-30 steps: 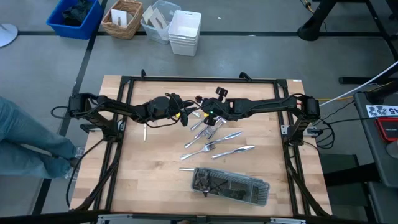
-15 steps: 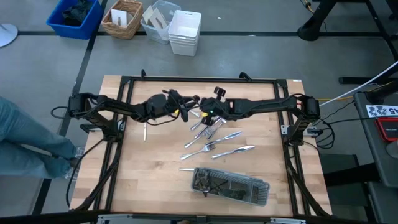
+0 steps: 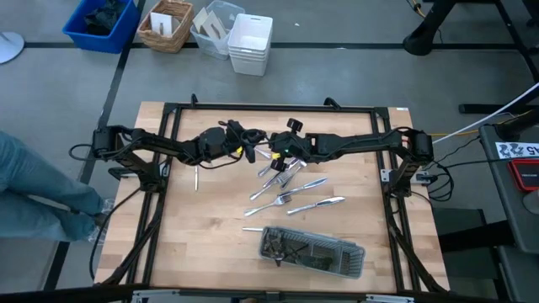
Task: Sort silverware
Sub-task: Put the spoon into the gray silverware rack
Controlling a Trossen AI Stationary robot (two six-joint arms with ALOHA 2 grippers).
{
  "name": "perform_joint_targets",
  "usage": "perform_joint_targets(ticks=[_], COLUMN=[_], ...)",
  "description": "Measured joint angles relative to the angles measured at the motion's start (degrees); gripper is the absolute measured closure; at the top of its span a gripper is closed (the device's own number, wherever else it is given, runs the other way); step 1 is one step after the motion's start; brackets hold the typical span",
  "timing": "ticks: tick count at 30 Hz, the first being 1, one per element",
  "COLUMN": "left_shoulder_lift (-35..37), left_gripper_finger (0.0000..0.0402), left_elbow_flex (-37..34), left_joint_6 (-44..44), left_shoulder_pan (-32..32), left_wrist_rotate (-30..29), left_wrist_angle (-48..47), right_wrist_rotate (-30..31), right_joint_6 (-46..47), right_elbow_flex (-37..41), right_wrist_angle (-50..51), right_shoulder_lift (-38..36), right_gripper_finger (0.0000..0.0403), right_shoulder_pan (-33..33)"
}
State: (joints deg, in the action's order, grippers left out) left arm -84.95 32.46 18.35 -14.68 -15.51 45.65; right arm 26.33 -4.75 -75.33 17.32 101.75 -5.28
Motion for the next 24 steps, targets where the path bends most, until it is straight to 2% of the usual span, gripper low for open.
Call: perform_joint_targets(ticks=[4,6,19,24], left_shoulder_lift=[0.00,0.00,0.00,0.10], left_gripper_finger=[0.0381,0.0394,0.0398,0.0400], left_elbow_flex=[-0.01,-0.01,0.00,0.00], left_joint_6=[-1.29,-1.70,-5.46,-7.01], left_shoulder_pan=[0.07,0.04,0.07,0.07], left_wrist_rotate=[-0.61,-0.78,-0.15,-0.09], left_wrist_angle=[-0.22,-0.22,-0.22,-0.23], right_wrist_rotate=[-0.25,-0.39,-0.59,-0.44], right_joint_6=[0.05,0.09,-0.15,0.00], right_elbow_flex=[0.00,0.00,-0.01,-3.61], right_wrist_angle=[-0.12,-0.22,-0.09,7.81], right_shoulder_lift=[0.00,0.00,0.00,0.02], right_gripper_finger=[0.0395,0.0392,0.0304,0.0296], right_shoulder_pan=[0.00,0.00,0.07,0.07])
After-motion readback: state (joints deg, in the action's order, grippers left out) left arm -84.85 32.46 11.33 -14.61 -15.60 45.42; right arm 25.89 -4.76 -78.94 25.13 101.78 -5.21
